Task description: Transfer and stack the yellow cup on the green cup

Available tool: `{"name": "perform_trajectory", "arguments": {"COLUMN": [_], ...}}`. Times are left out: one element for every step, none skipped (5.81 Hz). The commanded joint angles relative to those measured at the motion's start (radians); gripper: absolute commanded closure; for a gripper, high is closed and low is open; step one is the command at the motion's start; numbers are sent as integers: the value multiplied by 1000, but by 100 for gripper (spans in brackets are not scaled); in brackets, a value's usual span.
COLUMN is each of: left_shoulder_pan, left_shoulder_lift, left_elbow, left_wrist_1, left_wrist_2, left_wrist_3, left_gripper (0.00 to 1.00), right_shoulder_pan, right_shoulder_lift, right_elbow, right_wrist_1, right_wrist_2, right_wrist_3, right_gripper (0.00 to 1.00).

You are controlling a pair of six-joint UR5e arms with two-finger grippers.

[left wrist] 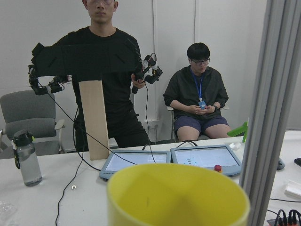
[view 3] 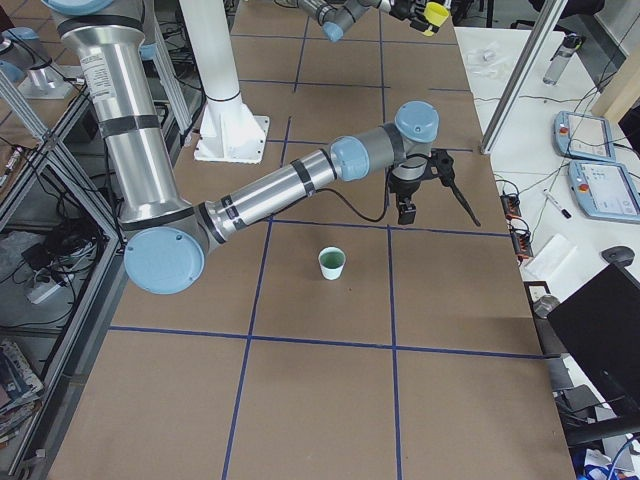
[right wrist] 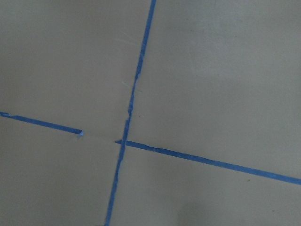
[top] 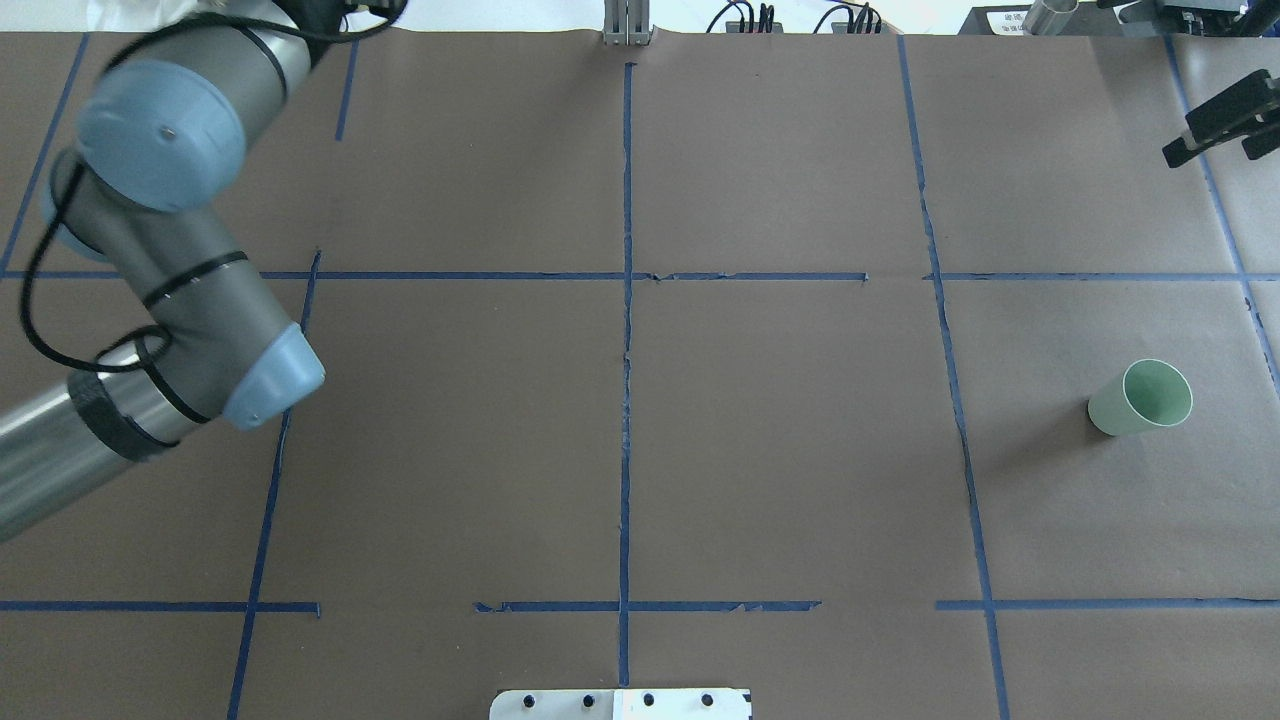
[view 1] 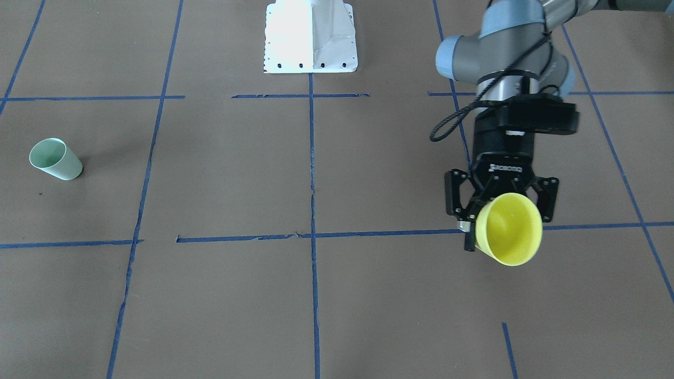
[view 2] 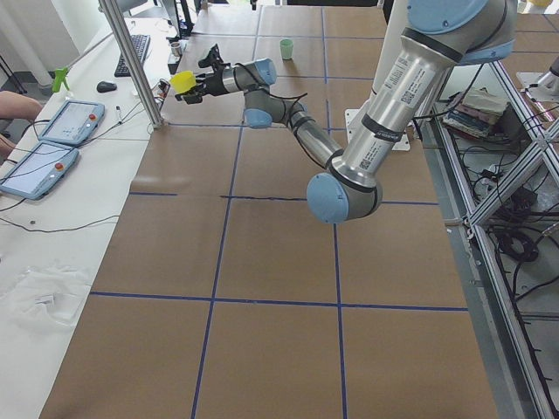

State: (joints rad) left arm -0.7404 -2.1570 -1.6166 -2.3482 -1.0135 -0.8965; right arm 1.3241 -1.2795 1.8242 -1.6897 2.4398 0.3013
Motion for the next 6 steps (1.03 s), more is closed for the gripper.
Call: {"name": "perform_trajectory", "arguments": {"left_shoulder_pan": [161,212,254,289,308,332], "left_shoulder_lift": [-110,-147,-167,-188,-229,-239], "left_elbow": [145,194,216,245,291,302], "left_wrist_1": [6,7,12,24,29,56], "left_wrist_2": [274,342,375,416,446,461], "left_wrist_3": [-138,-154,-186,-193,-197,-217], "left_gripper": [69,69,69,69,68,68], "right_shoulder_pan": [-78,-115,-149,-176,-202,-230], "right_shoulder_lift": [124,178,271,355,447,550], "right_elbow": [-26,-34,-77,-123,-185,-250], "right_wrist_1": [-4,-5,-40,-63,-93,-151], "right_wrist_2": [-1,-4,-8,-10,-19,-28], "right_wrist_3": [187,284,361,390,425,438], "right_gripper": [0,0,0,0,0,1]}}
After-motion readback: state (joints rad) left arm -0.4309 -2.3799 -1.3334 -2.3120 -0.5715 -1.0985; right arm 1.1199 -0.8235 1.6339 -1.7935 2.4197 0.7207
